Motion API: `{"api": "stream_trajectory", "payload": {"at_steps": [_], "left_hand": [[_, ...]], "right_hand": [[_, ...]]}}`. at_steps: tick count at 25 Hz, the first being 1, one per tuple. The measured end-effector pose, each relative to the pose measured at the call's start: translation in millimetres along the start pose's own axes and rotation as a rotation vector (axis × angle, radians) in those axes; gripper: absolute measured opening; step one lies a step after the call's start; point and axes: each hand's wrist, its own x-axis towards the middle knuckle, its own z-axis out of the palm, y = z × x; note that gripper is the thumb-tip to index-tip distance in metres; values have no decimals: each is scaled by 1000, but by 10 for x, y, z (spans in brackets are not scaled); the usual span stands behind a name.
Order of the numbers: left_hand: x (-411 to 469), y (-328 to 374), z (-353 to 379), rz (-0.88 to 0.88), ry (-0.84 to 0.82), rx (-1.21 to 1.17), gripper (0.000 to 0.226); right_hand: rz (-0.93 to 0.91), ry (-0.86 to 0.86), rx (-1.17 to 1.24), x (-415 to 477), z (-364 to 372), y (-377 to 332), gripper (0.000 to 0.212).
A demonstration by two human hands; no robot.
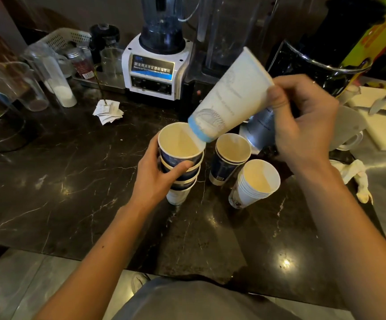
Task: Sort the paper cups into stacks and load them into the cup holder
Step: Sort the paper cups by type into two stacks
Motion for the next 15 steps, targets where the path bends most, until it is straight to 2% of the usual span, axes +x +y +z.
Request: {"api": "stream_trajectory", "payload": {"at_steps": [3,7,15], "left_hand": [[-26,-18,14,-13,6,-13,82],[-58,-55,18,-6,13,-13,80],[-44,-71,16,-2,20,-19,79]], "right_hand": [[29,63,-93,-20,-95,189,15],[23,0,-243,-171,-132,366,17],[17,-66,-370,-506,-491,429,18]]}}
